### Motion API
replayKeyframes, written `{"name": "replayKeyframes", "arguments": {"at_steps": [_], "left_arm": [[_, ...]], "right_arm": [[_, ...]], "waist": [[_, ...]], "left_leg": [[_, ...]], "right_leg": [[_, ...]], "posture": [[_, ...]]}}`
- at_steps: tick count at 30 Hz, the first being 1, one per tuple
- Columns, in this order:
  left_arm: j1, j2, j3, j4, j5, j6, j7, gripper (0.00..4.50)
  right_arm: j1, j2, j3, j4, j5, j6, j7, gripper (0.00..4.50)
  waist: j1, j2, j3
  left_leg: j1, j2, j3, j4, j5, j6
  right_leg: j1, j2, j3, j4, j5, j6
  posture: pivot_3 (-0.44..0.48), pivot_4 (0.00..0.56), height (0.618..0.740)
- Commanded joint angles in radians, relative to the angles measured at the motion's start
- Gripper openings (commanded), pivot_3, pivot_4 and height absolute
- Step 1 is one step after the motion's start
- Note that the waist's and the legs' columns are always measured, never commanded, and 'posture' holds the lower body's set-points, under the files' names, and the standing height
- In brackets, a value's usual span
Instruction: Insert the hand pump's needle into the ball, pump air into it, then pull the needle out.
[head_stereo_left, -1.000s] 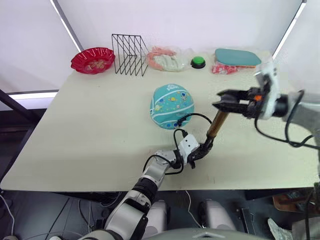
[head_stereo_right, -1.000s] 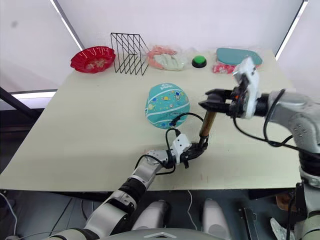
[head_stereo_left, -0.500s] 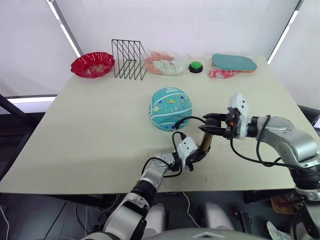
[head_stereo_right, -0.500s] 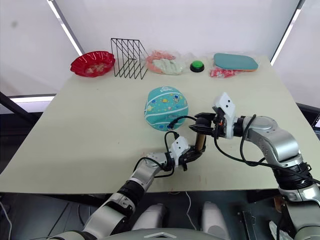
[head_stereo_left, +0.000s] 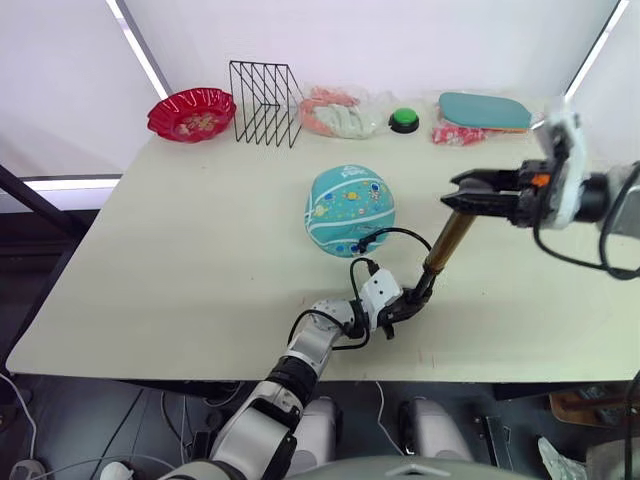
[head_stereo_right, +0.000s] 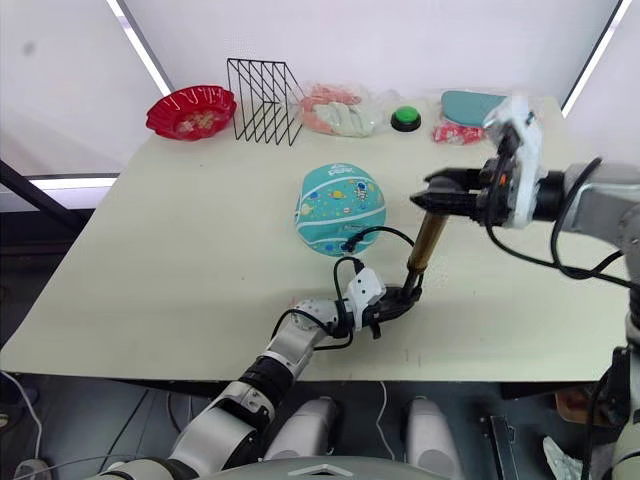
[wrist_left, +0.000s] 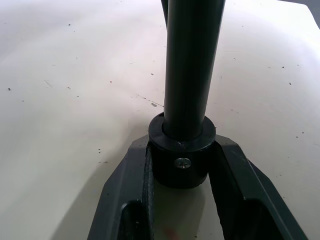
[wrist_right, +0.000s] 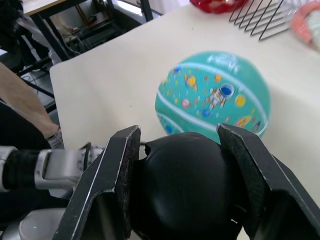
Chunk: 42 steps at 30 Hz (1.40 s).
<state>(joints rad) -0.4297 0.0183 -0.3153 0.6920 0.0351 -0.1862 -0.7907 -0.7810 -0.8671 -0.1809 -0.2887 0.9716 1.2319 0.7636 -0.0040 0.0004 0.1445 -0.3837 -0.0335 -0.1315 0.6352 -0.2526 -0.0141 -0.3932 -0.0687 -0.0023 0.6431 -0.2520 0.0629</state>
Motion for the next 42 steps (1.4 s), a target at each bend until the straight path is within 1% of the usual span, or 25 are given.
{"name": "replayKeyframes", "arguments": {"at_steps": [1,4,8,12,14,16,17,18,19,21,28,29,34,38,40,42], "left_arm": [[0.034,0.017,0.002,0.092,0.013,0.029,0.008,1.04],[0.034,0.015,0.003,0.097,0.012,0.027,0.008,1.04],[0.037,0.012,-0.001,0.100,0.014,0.021,0.012,1.04],[0.035,0.011,-0.001,0.103,0.016,0.019,0.013,1.04],[0.037,0.011,-0.002,0.100,0.016,0.019,0.016,1.04],[0.038,0.012,-0.001,0.098,0.017,0.019,0.018,1.04],[0.038,0.012,-0.001,0.098,0.017,0.019,0.019,1.04],[0.038,0.011,0.000,0.097,0.017,0.019,0.020,1.04],[0.038,0.010,0.001,0.097,0.018,0.019,0.023,1.04],[0.040,0.009,0.003,0.093,0.019,0.022,0.029,1.04],[0.052,0.013,0.006,0.072,0.019,0.031,0.036,1.04],[0.053,0.014,0.006,0.069,0.019,0.032,0.037,1.04],[0.057,0.021,0.009,0.060,0.017,0.039,0.036,1.04],[0.057,0.019,0.007,0.064,0.017,0.038,0.036,1.04],[0.056,0.018,0.006,0.066,0.017,0.038,0.033,1.04],[0.052,0.017,0.005,0.069,0.018,0.037,0.028,1.04]], "right_arm": [[-0.123,-0.060,-0.118,0.018,0.063,0.038,-0.040,1.97],[-0.143,-0.088,-0.098,0.022,0.062,0.048,-0.040,1.97],[-0.032,-0.081,-0.009,-0.010,-0.021,-0.010,-0.034,1.97],[0.026,-0.060,0.018,-0.012,-0.040,-0.054,-0.030,1.97],[0.109,-0.003,0.083,-0.008,-0.078,-0.104,-0.035,1.97],[0.173,0.023,0.145,-0.009,-0.126,-0.151,-0.026,1.97],[0.200,0.031,0.170,-0.008,-0.148,-0.173,-0.018,1.97],[0.234,0.046,0.204,0.005,-0.182,-0.207,-0.012,1.97],[0.283,0.051,0.265,0.018,-0.243,-0.269,0.005,1.97],[0.354,0.098,0.330,0.056,-0.301,-0.338,0.015,1.97],[0.468,0.213,0.459,0.177,-0.455,-0.482,0.034,1.97],[0.477,0.221,0.459,0.182,-0.465,-0.493,0.036,1.97],[0.424,0.215,0.337,0.110,-0.409,-0.474,0.045,1.97],[0.296,0.139,0.196,0.009,-0.287,-0.371,0.066,1.97],[0.247,0.106,0.148,-0.029,-0.231,-0.313,0.068,1.97],[0.173,0.074,0.082,-0.046,-0.160,-0.250,0.055,1.97]], "waist": [[0.001,0.000,0.001],[0.001,-0.001,0.002],[0.001,-0.002,0.002],[-0.003,-0.001,0.001],[-0.008,-0.004,-0.003],[-0.009,-0.005,-0.005],[-0.010,-0.008,-0.006],[-0.010,-0.008,-0.008],[-0.010,-0.009,-0.009],[-0.010,-0.011,-0.018],[-0.013,-0.014,-0.029],[-0.014,-0.013,-0.030],[-0.014,-0.011,-0.030],[-0.012,-0.008,-0.022],[-0.007,-0.002,-0.010],[-0.004,0.001,-0.006]], "left_leg": [[0.000,0.000,0.000,0.000,0.000,0.000],[-0.001,0.000,0.000,0.000,0.000,0.000],[-0.001,0.000,0.001,0.000,0.000,0.000],[0.004,0.000,0.001,0.000,0.000,0.000],[0.006,0.000,0.001,0.000,0.000,0.000],[0.009,0.001,0.001,0.000,0.000,0.000],[0.011,0.002,0.000,0.000,0.000,0.000],[0.018,0.002,0.001,0.000,0.000,0.000],[0.019,0.002,0.001,-0.001,0.000,0.000],[0.020,0.003,0.001,-0.001,0.000,0.000],[0.023,0.004,0.001,-0.003,0.000,0.000],[0.024,0.005,0.000,-0.003,-0.001,0.000],[0.024,0.005,0.000,-0.004,-0.001,0.000],[0.020,0.004,0.000,-0.003,-0.001,0.000],[0.018,0.004,0.000,-0.003,-0.001,0.000],[0.014,0.003,-0.001,-0.003,0.000,0.000]], "right_leg": [[0.000,0.000,0.000,0.000,0.000,0.000],[-0.001,0.000,0.000,0.000,0.000,0.000],[-0.001,0.000,0.000,0.000,0.000,0.000],[0.003,0.000,0.000,0.000,0.000,0.001],[0.006,0.000,0.000,0.000,-0.002,0.004],[0.009,0.001,0.000,0.000,-0.003,0.005],[0.011,0.001,-0.001,0.000,-0.003,0.005],[0.017,0.001,-0.001,0.000,-0.003,0.005],[0.018,0.001,-0.001,0.000,-0.003,0.005],[0.018,0.002,-0.001,0.000,-0.003,0.005],[0.019,0.003,0.000,0.000,-0.004,0.006],[0.020,0.004,0.000,0.000,-0.004,0.005],[0.020,0.005,0.000,-0.001,-0.004,0.005],[0.017,0.004,0.001,0.000,-0.004,0.005],[0.016,0.004,0.000,-0.001,-0.004,0.005],[0.013,0.003,0.000,-0.001,-0.003,0.004]], "posture": [[0.000,0.150,0.740],[0.000,0.150,0.740],[0.000,0.150,0.740],[0.000,0.150,0.740],[0.000,0.150,0.740],[0.000,0.150,0.740],[0.000,0.150,0.740],[0.000,0.150,0.740],[0.000,0.150,0.740],[0.000,0.150,0.740],[0.000,0.150,0.740],[0.000,0.150,0.740],[0.000,0.150,0.740],[0.000,0.150,0.740],[0.000,0.150,0.740],[0.000,0.150,0.740]]}}
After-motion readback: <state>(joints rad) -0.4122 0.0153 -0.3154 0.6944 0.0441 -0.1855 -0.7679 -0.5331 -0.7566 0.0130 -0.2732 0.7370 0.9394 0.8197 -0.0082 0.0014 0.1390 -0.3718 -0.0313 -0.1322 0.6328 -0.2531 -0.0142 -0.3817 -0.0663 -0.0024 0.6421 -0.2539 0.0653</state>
